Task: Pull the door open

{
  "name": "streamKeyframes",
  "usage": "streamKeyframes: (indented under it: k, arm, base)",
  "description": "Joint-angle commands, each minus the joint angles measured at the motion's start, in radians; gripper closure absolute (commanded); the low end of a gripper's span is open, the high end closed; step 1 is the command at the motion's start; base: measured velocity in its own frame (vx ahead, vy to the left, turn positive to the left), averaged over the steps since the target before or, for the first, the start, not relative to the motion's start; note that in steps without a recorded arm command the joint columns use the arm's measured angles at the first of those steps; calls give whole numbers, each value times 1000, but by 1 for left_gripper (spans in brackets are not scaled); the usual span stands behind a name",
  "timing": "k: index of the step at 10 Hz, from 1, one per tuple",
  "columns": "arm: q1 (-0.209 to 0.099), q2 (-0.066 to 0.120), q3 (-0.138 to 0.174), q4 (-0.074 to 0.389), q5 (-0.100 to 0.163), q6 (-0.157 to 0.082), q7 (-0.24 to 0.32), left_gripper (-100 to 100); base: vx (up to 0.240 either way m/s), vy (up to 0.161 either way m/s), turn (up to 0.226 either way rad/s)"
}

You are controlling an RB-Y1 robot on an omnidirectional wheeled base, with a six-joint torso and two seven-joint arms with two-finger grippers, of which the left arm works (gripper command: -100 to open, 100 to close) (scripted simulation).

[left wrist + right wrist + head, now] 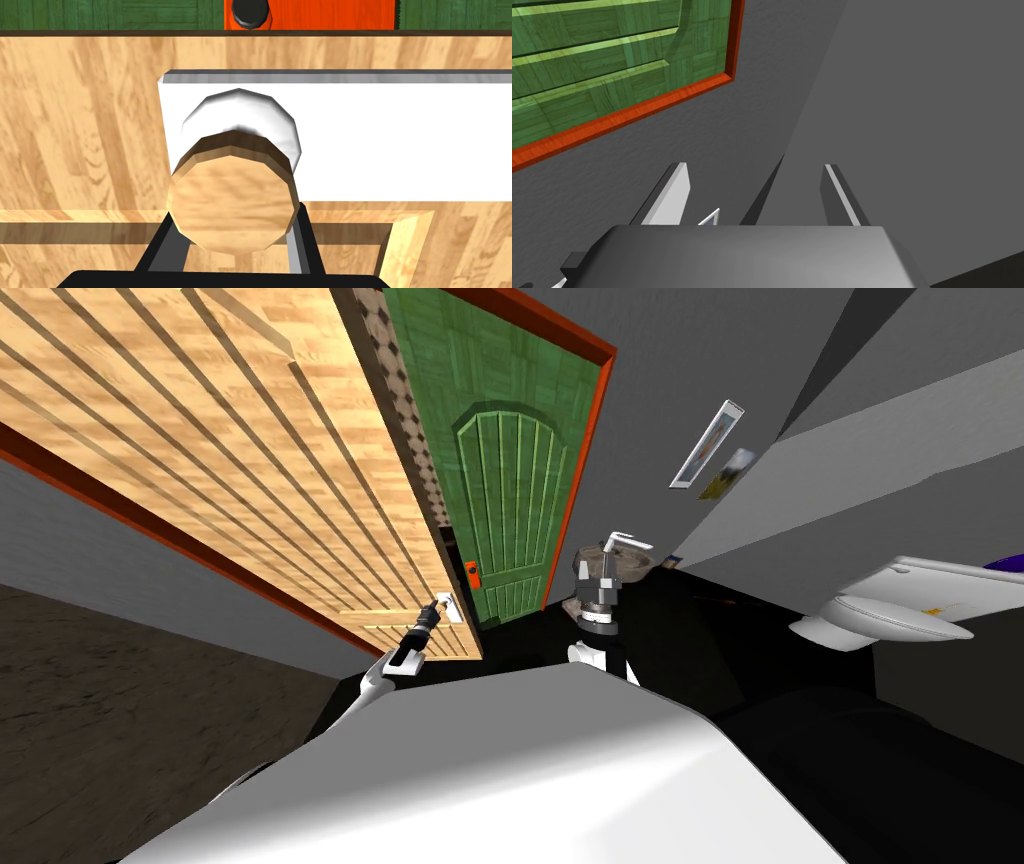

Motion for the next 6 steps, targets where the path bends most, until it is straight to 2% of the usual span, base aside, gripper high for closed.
streamKeyframes:
  k: [1, 3, 5, 6]
  arm:
    - [18, 16, -31, -14, -3, -19, 22, 100]
    - [36, 45, -61, -34, -5, -39, 50, 100]
    - [49, 65, -81, -48, -6, -54, 70, 100]
    - [59, 81, -98, -60, -7, -66, 85, 100]
  base:
    - [-196, 129, -123]
    - [-210, 118, -134]
    - [-221, 130, -77]
    - [-168, 123, -100]
